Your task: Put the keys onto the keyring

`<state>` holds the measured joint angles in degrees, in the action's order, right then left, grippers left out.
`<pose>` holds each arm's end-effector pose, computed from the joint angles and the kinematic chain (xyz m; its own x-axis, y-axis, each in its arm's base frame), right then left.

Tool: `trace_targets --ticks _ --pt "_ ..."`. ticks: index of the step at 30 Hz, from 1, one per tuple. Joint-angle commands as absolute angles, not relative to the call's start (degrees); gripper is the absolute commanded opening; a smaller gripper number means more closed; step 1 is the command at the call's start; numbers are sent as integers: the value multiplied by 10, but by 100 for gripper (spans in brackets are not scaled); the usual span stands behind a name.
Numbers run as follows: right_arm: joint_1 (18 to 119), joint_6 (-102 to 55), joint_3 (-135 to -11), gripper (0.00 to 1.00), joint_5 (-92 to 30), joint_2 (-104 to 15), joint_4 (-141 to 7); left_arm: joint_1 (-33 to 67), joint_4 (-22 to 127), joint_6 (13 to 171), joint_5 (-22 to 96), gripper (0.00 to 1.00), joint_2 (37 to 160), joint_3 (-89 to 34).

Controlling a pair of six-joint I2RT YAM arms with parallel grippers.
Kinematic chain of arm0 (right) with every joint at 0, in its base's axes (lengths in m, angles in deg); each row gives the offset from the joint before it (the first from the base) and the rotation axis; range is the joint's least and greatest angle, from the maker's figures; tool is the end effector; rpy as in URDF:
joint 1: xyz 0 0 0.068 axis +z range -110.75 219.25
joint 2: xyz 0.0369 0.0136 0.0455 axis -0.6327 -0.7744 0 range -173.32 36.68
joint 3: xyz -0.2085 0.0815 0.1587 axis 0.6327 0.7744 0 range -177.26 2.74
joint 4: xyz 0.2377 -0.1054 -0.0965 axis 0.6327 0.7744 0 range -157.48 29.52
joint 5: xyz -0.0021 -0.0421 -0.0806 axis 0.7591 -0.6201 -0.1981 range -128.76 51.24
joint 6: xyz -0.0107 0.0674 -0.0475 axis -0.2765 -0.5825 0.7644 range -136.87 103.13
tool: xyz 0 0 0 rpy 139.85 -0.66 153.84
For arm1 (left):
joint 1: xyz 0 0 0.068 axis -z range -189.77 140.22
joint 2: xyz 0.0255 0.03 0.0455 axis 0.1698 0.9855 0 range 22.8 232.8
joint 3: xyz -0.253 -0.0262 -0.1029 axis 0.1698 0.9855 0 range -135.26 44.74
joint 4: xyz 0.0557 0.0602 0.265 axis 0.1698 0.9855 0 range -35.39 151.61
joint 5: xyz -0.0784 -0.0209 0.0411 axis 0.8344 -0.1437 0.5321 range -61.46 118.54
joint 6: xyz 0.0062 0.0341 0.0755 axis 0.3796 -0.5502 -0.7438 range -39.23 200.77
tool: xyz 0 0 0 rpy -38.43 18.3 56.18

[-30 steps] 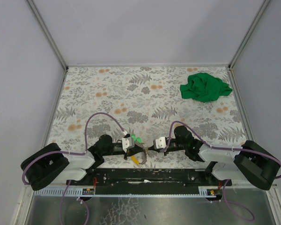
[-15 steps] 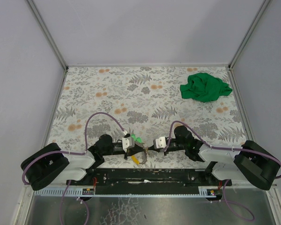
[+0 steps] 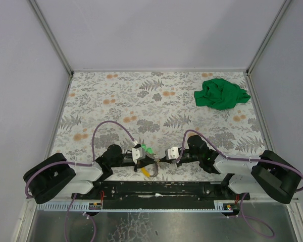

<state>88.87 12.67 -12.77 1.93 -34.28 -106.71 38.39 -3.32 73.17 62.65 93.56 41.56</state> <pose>0.1294 0.2250 0.1468 0.3273 -0.1924 -0.9251 -0.9446 -0.0925 -0.3150 0.1165 -0.1911 0.1226 0.0194 0.1425 -0.9896 0.9918 0.1225 0.0371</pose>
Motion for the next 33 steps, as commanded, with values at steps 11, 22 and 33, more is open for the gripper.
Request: trace_targets --ticks 11,22,33 --pt "896 108 -137 0 54 -355 -1151 381 -116 737 658 0 959 396" --pt "904 94 -133 0 41 -356 -1182 381 -132 751 640 0 964 397" --pt "919 78 -135 0 -2 -355 -1193 384 -130 769 598 0 964 394"
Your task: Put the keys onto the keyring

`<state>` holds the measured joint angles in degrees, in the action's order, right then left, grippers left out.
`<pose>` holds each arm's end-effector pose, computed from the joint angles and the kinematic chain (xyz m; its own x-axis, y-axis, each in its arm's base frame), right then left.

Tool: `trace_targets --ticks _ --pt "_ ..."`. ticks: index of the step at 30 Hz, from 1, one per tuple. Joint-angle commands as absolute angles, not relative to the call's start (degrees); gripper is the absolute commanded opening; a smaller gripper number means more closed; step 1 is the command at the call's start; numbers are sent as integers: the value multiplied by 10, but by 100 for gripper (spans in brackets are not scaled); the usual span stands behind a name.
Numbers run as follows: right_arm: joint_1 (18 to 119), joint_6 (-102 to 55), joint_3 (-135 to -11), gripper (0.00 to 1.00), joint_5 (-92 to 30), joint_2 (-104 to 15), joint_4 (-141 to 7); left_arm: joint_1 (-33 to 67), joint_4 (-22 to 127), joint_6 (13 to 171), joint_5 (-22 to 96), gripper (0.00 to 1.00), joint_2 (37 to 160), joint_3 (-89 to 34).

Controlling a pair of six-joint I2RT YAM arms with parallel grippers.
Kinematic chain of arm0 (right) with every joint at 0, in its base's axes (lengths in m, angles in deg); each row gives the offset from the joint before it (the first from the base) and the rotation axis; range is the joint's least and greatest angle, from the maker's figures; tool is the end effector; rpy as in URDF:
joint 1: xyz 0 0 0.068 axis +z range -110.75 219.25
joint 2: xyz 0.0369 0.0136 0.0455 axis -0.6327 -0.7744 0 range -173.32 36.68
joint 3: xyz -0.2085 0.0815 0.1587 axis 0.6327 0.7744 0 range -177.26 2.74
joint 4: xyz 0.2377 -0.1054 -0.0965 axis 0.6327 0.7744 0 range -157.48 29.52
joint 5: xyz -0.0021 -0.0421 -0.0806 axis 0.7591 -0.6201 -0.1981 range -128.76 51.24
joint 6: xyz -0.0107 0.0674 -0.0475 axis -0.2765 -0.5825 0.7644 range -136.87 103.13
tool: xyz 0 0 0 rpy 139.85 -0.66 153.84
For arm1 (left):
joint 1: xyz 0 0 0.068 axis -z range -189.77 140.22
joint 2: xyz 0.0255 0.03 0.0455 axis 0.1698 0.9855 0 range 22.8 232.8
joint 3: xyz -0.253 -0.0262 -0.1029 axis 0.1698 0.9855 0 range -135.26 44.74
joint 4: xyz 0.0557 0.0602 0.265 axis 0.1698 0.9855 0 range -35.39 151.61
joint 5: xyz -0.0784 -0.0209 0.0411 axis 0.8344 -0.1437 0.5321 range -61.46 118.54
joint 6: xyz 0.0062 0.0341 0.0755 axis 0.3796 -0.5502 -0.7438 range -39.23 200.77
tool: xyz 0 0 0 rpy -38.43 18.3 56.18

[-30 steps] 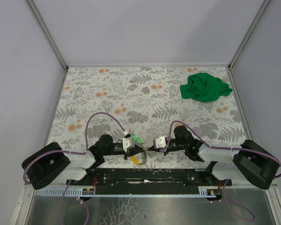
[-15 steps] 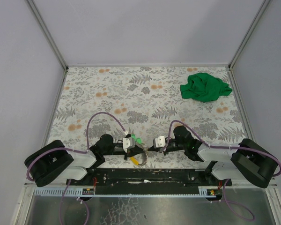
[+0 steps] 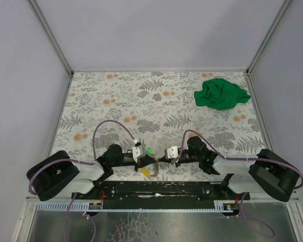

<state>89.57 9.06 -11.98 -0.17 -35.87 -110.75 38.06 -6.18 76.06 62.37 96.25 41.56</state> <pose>0.1294 0.2267 0.1442 0.2873 -0.1893 -0.9390 -0.9578 -0.0537 -0.2822 0.1189 -0.1915 0.1197 -0.0295 0.1342 -0.9905 0.9901 0.1400 -0.0105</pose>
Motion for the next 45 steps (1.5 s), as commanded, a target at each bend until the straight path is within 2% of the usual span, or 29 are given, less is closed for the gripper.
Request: trace_targets --ticks 1,10,16,39,45 --pt "919 76 -135 0 -6 -354 -1193 385 -130 770 593 0 963 395" --pt "926 77 -135 0 -11 -353 -1192 389 -121 778 558 0 961 393" --pt "927 125 -127 0 -16 -339 -1156 389 -115 821 494 0 944 397" --pt "939 147 -105 0 -88 -329 -1181 415 -315 970 299 0 962 447" --pt "939 143 -110 0 -83 -329 -1179 423 -328 975 287 0 972 444"
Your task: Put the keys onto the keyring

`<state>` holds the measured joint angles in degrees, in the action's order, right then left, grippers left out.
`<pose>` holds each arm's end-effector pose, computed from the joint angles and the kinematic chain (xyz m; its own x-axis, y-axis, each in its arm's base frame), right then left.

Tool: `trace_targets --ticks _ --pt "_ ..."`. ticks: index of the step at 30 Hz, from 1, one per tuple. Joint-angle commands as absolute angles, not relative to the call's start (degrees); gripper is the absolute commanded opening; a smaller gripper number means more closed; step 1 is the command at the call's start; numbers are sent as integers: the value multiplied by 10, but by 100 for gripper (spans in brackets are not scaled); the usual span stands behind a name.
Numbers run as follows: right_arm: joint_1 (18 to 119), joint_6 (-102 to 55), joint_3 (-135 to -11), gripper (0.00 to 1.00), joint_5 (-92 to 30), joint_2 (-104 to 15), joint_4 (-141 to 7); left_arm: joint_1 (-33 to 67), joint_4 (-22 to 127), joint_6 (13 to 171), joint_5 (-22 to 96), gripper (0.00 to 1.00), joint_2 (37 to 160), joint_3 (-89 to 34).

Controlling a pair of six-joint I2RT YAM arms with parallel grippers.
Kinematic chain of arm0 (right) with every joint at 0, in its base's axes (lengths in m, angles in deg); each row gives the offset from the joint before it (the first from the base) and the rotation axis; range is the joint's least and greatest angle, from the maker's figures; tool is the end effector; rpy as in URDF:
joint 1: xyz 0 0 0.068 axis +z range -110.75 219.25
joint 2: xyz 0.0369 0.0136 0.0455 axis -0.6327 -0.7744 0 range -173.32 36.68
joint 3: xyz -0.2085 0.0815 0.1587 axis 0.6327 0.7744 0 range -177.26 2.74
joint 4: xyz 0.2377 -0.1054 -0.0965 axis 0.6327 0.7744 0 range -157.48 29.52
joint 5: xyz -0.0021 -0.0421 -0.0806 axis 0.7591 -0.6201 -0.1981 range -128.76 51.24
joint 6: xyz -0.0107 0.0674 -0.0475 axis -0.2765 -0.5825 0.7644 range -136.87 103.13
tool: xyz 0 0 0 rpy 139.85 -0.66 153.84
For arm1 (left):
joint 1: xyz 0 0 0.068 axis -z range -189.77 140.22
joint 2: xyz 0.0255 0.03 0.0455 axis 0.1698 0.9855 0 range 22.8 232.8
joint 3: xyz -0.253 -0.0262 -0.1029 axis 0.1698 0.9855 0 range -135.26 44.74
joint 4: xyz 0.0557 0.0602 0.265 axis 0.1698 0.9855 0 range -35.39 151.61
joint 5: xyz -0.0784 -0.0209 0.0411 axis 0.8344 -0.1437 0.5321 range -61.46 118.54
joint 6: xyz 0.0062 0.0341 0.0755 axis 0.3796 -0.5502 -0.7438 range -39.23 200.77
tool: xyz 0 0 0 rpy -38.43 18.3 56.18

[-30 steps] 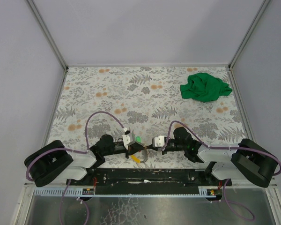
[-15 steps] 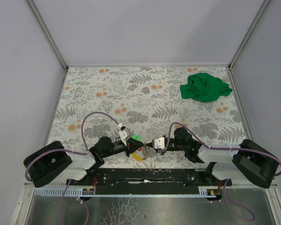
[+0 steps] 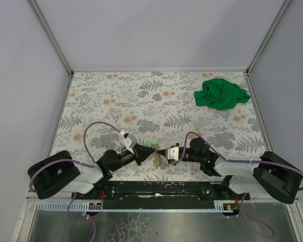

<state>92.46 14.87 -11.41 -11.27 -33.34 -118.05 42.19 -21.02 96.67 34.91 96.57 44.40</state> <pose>0.1312 0.2312 0.1672 0.4715 -0.1490 -0.8692 -0.8673 0.0998 -0.4876 0.1317 -0.1814 0.1403 -0.2106 -0.1728 -0.9622 0.8250 0.4966 -0.2697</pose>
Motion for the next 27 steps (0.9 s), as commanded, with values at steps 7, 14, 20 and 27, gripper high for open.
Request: trace_targets --ticks 7,14,20,27 --pt "940 161 -101 0 -147 -302 -1166 426 -358 993 268 0 988 454" --pt "940 200 -132 0 -168 -262 -1093 425 -354 993 294 12 1002 462" --pt "940 229 -160 0 -170 -233 -1023 425 -304 971 326 21 984 463" --pt "939 247 -180 0 -166 -225 -978 393 -121 921 422 30 898 425"
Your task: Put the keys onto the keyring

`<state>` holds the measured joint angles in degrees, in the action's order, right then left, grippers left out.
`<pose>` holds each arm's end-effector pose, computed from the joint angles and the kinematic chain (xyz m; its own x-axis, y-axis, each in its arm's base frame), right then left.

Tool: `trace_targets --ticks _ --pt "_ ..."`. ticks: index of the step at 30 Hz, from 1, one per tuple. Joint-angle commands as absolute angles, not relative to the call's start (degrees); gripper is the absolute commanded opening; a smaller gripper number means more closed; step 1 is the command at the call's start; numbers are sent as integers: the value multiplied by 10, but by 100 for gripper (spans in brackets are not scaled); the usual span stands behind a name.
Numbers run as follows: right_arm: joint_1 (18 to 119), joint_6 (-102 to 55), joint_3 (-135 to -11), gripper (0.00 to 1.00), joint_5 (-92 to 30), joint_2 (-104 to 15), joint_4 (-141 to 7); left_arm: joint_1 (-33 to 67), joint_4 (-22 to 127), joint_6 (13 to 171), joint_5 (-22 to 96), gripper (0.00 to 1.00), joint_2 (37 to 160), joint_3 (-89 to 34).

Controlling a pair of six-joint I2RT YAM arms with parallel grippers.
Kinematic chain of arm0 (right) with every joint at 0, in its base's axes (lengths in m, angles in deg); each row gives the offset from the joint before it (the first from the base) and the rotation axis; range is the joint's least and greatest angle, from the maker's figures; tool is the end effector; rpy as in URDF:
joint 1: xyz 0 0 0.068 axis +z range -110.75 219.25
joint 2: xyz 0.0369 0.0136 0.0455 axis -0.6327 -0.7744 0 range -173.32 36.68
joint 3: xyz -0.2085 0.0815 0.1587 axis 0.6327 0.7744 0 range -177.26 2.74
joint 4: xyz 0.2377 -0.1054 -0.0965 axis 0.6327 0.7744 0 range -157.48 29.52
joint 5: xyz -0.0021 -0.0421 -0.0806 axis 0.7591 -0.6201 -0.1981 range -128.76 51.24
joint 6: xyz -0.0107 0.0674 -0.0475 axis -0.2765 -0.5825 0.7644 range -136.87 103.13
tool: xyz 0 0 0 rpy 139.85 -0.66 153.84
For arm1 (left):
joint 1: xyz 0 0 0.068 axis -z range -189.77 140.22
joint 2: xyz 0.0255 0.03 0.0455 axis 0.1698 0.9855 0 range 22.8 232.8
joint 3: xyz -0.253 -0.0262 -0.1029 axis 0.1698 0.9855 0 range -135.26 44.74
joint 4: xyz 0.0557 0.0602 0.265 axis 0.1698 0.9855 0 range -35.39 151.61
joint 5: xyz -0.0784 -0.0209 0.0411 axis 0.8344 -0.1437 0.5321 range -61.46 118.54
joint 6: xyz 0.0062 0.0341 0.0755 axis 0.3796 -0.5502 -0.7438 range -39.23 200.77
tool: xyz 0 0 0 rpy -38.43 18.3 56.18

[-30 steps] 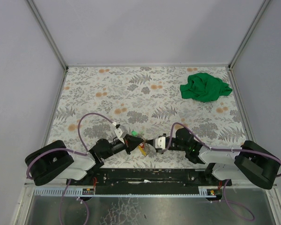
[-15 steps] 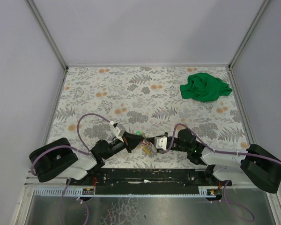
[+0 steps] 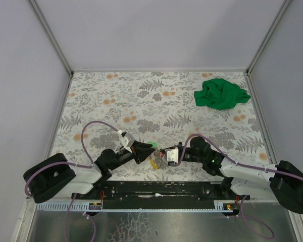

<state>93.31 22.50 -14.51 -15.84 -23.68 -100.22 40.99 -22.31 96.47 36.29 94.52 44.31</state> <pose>0.1295 0.2266 0.1838 0.5340 -0.2591 -0.8048 -0.8173 0.0856 -0.5698 0.1333 -0.1788 0.1512 -0.1711 -0.2145 -0.9616 0.8374 0.4826 -0.2566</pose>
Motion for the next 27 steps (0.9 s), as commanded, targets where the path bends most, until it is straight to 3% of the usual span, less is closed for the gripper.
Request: trace_targets --ticks 1,7,14,27 --pt "940 249 -181 0 -167 -226 -975 390 -98 915 433 31 880 420" --pt "939 253 -187 0 -165 -229 -964 378 27 905 494 36 823 388" --pt "940 253 -191 0 -162 -229 -962 378 84 918 518 37 848 344" --pt "940 250 -189 0 -156 -233 -969 378 113 939 495 29 891 306"
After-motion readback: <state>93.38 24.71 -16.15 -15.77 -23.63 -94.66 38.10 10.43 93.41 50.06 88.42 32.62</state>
